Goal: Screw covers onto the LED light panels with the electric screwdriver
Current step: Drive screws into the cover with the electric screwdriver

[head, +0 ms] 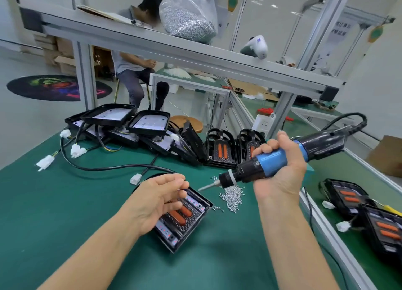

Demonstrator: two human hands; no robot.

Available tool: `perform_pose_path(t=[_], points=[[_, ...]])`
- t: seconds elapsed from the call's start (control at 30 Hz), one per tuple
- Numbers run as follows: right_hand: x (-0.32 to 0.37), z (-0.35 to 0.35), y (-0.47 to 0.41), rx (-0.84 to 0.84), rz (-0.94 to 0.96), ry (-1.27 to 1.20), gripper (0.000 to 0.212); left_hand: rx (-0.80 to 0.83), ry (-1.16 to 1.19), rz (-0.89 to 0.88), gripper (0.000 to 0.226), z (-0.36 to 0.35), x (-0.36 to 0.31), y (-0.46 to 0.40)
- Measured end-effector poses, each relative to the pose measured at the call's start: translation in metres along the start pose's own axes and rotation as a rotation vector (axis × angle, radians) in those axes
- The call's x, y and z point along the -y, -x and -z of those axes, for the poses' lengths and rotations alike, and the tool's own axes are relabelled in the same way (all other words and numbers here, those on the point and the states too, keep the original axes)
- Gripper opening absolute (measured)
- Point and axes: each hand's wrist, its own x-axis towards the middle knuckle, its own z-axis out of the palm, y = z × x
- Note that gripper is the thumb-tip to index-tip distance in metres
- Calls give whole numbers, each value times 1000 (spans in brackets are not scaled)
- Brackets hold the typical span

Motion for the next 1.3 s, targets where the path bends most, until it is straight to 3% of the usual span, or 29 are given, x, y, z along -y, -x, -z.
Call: perform_pose_path(t=[0.23,0.7,0.87,1.1,1.3], points=[[-19,-24,11,90,89,-10,14,67,222,57,24,7,0,4],[-29,-24,14,79,107,17,19,82,270,30,21,6,6,5],[-29,-22,16,66,121,13,19,13,208,-66,27,1,9,6],[-32,-20,19,7,151,10,21,-160,-7,-344,10,-7,15,6],[-31,-18,17,-17,152,-20,21,-149,45,-338,10,-10,17,5]])
